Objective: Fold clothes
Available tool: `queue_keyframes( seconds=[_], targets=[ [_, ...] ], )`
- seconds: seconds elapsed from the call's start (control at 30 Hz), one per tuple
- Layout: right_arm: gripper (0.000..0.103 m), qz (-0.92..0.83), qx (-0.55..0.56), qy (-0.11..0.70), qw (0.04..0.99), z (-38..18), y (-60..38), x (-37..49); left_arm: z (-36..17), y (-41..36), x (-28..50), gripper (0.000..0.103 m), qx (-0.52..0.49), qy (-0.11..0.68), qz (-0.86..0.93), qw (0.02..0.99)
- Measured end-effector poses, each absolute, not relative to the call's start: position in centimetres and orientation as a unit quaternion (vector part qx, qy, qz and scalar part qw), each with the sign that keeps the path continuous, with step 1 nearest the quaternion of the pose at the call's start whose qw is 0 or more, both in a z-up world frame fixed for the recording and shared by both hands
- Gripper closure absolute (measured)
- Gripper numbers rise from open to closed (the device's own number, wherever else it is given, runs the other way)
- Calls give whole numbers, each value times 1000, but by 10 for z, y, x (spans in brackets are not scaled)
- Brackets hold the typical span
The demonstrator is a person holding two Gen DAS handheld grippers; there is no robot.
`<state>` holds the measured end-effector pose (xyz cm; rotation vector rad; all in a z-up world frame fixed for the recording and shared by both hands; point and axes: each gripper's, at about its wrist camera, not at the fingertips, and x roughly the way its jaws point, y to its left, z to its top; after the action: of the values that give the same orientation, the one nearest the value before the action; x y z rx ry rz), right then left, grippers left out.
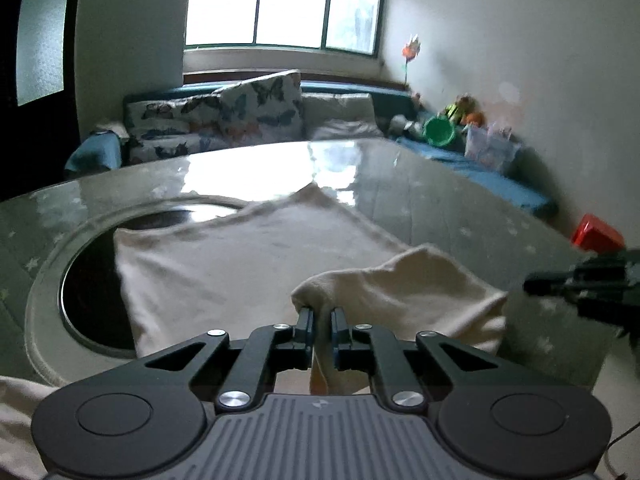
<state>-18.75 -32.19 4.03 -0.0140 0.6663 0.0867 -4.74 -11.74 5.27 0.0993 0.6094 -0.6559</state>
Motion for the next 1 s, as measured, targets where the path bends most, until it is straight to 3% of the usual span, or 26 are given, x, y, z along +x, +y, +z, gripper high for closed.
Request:
queue_keyframes(
  seconds=[0.03, 0.1, 0.23, 0.33, 0.47, 0.6, 0.77, 1.0],
  targets=[
    [92, 42, -9, 326, 944, 40, -321, -188, 54, -117, -46, 94, 47, 295, -316, 901],
    [72, 41, -12, 324, 945, 41, -320, -190, 55, -119, -42, 93, 46, 300, -312, 900],
    [71, 37, -16, 322, 946, 34, -316, -184, 66, -120, -43, 93, 38, 288, -323, 901],
    [72, 36, -9, 319, 947, 30, -315, -176, 77, -123, -42, 93, 40, 277, -331, 901],
    [88, 34, 3, 314, 949, 30, -316, -170, 91, -128, -42, 93, 42, 259, -336, 905],
    [95, 14, -14, 292, 956, 38, -314, -180, 104, -127, -40, 93, 34, 242, -340, 908],
    [99, 1, -45, 289, 956, 42, -305, -191, 101, -117, -39, 93, 13, 255, -342, 904],
    [99, 16, -36, 310, 950, 43, -305, -193, 57, -104, -32, 93, 26, 331, -303, 893]
  ],
)
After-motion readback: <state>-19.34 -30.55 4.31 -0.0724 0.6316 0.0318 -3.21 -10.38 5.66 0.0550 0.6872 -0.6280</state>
